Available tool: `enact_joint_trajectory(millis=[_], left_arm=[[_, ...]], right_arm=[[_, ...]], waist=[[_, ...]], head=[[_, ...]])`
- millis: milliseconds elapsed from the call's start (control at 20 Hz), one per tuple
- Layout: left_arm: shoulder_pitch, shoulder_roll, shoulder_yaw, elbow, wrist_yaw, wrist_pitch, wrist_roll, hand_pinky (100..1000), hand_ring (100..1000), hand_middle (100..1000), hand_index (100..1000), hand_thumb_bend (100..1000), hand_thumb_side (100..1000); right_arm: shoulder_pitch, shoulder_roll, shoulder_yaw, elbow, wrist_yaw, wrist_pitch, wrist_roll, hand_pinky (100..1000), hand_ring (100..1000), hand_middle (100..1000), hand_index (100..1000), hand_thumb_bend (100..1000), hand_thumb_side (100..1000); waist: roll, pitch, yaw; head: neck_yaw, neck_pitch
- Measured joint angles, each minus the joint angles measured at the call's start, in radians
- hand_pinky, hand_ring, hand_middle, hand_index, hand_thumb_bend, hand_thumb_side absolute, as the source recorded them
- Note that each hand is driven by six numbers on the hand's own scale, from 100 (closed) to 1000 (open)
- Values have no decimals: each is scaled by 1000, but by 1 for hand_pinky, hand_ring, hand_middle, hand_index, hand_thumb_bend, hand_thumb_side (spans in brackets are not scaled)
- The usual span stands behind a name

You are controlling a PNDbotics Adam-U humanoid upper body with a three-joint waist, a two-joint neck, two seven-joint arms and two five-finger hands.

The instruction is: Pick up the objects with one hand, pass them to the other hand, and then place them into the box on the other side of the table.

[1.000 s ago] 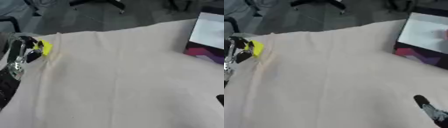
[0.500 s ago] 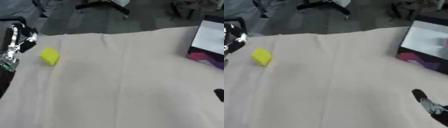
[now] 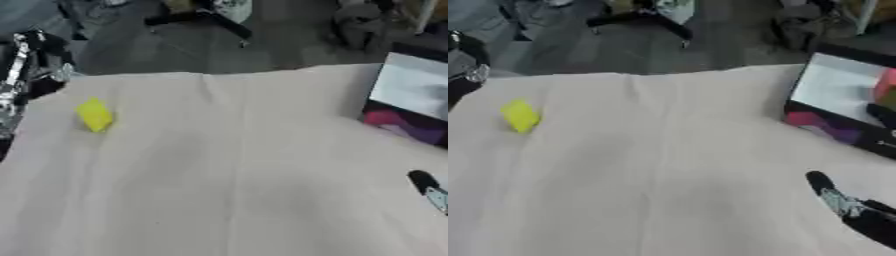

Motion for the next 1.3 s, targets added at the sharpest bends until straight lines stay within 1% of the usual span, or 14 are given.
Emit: enact_joint_trajectory(millis=[50, 100, 150, 250, 350, 400, 500, 600, 700, 850, 1050, 1100, 1150, 1300], left_arm=[[-14, 0, 2, 20, -62, 9, -9, 776, 808, 823, 952, 397, 380], [-29, 0, 5, 49, -122, 21, -16, 775, 808, 822, 955, 409, 464], [-42, 0, 9, 86, -177, 38, -18, 772, 808, 819, 954, 410, 515], [-68, 0, 16, 163, -266, 77, -5, 768, 804, 815, 951, 414, 549], [-76, 0, 19, 232, -321, 118, 30, 761, 799, 810, 947, 409, 540], [-77, 0, 20, 261, -336, 139, 52, 758, 796, 808, 945, 392, 534], [-77, 0, 19, 310, -352, 172, 99, 745, 783, 791, 936, 349, 497], [-76, 0, 16, 349, -352, 198, 147, 740, 777, 786, 933, 334, 501], [-70, 0, 8, 383, -344, 216, 187, 740, 778, 788, 935, 341, 494], [-64, 0, -8, 423, -336, 231, 223, 739, 777, 793, 940, 347, 497], [-57, 0, -26, 464, -336, 241, 247, 716, 755, 775, 927, 299, 469], [-57, 0, -29, 474, -335, 241, 251, 707, 747, 765, 916, 286, 456], [-57, 0, -32, 481, -332, 241, 255, 694, 732, 749, 899, 266, 422], [-58, 2, -35, 492, -315, 229, 262, 648, 668, 679, 839, 200, 289]], right_arm=[[0, 0, 2, 0, -1, -1, 1, 665, 797, 1000, 830, 574, 507], [0, 0, 2, 0, -2, -2, 2, 663, 797, 1000, 830, 580, 530], [-1, 0, 3, 0, -2, -2, 2, 660, 796, 1000, 830, 586, 525], [-2, 1, 3, 0, -6, -2, 2, 654, 796, 1000, 830, 599, 516], [-6, 3, 3, 0, -9, 0, 0, 648, 795, 1000, 829, 610, 509], [-7, 4, 3, 0, -9, 2, -1, 646, 795, 1000, 829, 613, 508], [-10, 6, 3, 0, -9, 6, -5, 641, 794, 1000, 829, 623, 502], [-11, 12, 3, 0, -9, 10, -9, 637, 794, 1000, 829, 630, 498], [-15, 13, 4, 0, -9, 12, -12, 637, 794, 1000, 829, 632, 495], [-18, 20, 6, 0, -9, 15, -15, 634, 794, 1000, 828, 636, 495], [-18, 22, 8, 0, -9, 18, -18, 632, 794, 1000, 827, 642, 489], [-18, 22, 8, 0, -9, 18, -18, 633, 794, 1000, 827, 642, 489], [-18, 22, 8, 0, -10, 18, -19, 633, 794, 1000, 826, 642, 489], [-18, 25, 8, 0, -10, 19, -19, 632, 794, 1000, 826, 644, 487]], waist=[[0, 0, -3], [0, 1, -8], [1, 4, -15], [6, 20, -31], [13, 33, -42], [16, 37, -45], [21, 47, -50], [27, 57, -54], [32, 63, -58], [33, 68, -65], [36, 69, -72], [36, 70, -76], [36, 70, -78], [36, 70, -80]], head=[[1, 0], [4, 0], [7, -1], [17, -2], [30, -3], [38, -3], [56, -9], [75, -14], [90, -20], [104, -21], [113, -29], [113, -30], [115, -31], [118, -37]])
